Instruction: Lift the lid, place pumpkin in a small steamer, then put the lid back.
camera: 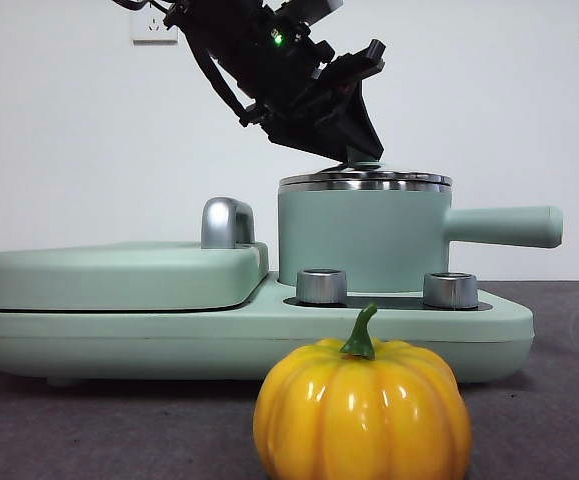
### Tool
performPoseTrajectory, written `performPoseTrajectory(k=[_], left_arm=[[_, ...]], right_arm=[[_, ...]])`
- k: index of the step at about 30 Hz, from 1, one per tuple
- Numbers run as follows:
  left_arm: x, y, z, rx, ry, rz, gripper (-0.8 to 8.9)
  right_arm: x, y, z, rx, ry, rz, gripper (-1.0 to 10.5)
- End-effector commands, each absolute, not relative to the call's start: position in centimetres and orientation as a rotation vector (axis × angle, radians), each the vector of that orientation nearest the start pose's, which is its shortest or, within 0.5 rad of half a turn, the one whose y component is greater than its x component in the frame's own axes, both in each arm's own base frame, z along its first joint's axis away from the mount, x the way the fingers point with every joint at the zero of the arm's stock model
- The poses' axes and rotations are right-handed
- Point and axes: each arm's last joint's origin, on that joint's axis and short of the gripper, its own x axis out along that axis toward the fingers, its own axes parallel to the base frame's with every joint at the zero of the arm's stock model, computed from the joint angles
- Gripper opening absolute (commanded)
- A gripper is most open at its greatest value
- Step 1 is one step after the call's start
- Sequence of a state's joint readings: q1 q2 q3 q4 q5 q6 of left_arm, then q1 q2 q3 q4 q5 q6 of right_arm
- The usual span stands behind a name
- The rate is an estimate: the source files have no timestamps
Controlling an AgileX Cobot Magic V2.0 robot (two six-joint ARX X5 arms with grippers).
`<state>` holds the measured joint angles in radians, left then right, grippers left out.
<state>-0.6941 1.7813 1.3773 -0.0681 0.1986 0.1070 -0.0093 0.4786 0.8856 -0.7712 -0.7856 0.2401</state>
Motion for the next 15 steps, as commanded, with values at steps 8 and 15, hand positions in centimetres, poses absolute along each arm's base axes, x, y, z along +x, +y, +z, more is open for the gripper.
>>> performPoseTrajectory(k=[8, 15], left_arm=[[31.0, -27.0, 28.7, 0.213, 0.386, -0.913, 0.21], [29.4, -25.6, 32.4, 0.194, 0.309, -0.913, 0.21]], right_arm=[[6.9, 2.0, 35.0, 0.374, 0.424, 0.726, 4.9], [6.9, 2.0, 35.0, 0.393, 0.431, 0.721, 4.9]])
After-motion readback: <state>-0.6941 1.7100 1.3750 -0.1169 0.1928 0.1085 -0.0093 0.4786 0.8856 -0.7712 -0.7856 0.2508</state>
